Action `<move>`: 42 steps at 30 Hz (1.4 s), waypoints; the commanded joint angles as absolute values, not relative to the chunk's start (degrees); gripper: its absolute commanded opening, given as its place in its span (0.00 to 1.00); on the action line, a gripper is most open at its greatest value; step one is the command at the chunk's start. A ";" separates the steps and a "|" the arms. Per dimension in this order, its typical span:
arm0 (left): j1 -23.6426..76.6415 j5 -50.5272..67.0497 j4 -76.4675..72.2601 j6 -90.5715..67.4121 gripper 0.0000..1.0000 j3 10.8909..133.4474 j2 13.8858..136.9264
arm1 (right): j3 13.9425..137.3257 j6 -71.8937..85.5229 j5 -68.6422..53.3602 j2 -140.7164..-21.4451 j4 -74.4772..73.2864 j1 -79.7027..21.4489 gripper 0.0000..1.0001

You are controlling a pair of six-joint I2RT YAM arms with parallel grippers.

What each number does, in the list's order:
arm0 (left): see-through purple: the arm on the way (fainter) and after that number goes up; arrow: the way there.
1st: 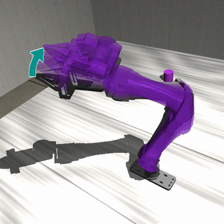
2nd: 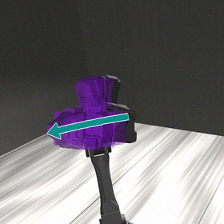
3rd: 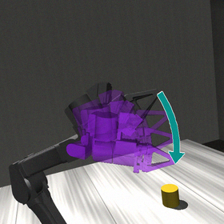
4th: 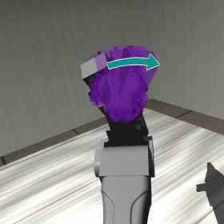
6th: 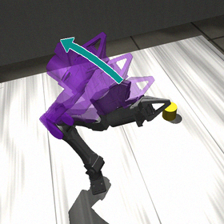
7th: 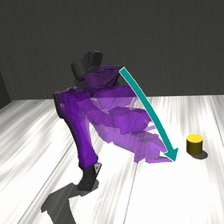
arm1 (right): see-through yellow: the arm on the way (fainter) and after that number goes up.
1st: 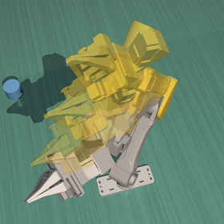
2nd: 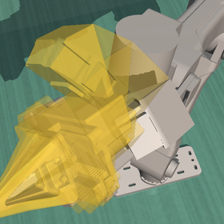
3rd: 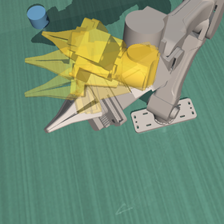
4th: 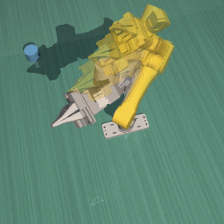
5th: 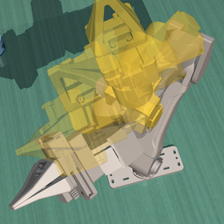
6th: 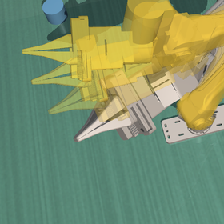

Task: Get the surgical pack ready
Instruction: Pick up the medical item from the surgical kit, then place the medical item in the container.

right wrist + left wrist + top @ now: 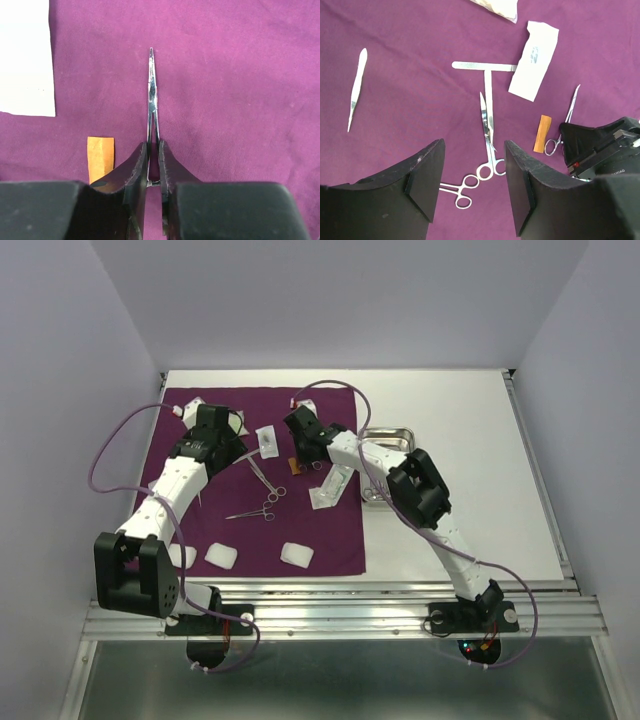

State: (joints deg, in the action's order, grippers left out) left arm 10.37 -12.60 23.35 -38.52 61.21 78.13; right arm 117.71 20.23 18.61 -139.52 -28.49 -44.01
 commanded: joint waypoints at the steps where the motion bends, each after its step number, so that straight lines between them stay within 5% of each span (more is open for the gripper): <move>1: 10.11 -12.74 22.94 -37.27 0.61 61.26 75.41 | 118.12 19.86 21.97 -135.45 -29.10 -44.12 0.13; 16: 10.11 -12.39 23.12 -37.18 0.61 61.96 75.06 | 112.68 18.63 27.33 -123.41 -27.07 -42.11 0.13; 30: 10.11 -11.87 22.68 -36.83 0.61 62.31 75.85 | 79.57 18.72 26.46 -101.96 -20.13 -30.50 0.14; 42: 10.11 -12.48 23.03 -37.18 0.61 62.23 76.03 | 68.82 21.97 20.05 -103.01 -16.26 -30.50 0.17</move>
